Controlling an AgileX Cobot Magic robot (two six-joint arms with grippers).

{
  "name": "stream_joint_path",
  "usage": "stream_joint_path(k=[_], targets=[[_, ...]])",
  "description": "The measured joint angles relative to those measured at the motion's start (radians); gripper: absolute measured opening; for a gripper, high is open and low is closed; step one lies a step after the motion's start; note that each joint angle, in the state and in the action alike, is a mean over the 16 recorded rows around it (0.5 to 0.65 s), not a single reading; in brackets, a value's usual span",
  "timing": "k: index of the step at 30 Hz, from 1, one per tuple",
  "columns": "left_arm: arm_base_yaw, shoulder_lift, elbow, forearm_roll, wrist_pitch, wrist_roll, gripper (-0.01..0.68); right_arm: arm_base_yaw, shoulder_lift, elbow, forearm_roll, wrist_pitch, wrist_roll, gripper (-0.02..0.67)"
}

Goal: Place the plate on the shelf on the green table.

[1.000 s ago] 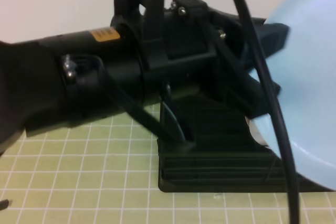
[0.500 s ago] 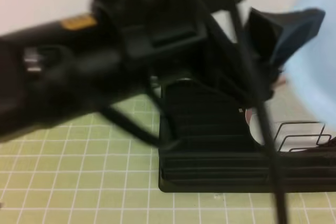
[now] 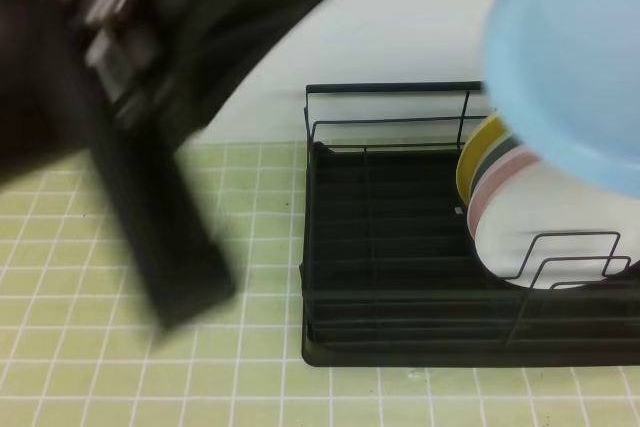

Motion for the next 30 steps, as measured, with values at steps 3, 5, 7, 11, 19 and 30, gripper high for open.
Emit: stream_joint_path(k=[3,5,7,11,19,30], targets=[[0.031,-0.026,0.001,0.136,0.098,-0.107,0.042,0.0,0.122,-0.127,-0.146,0.118,0.011,0.088],[0.053,-0.039,0.006,0.23,0.164,-0.191,0.018,0.0,0.202,-0.208,-0.231,0.189,0.019,0.088],[0.076,-0.051,0.019,0.324,0.223,-0.274,0.008,0.002,0.275,-0.281,-0.304,0.251,0.019,0.087],[0.113,-0.075,0.077,0.498,0.296,-0.442,0.001,0.021,0.398,-0.394,-0.44,0.344,0.002,0.087],[0.14,-0.165,0.311,0.747,0.24,-0.735,-0.001,0.117,0.546,-0.471,-0.642,0.365,-0.034,0.087],[0.139,-0.315,0.62,0.983,0.086,-0.909,-0.001,0.214,0.661,-0.471,-0.794,0.292,-0.048,0.087]])
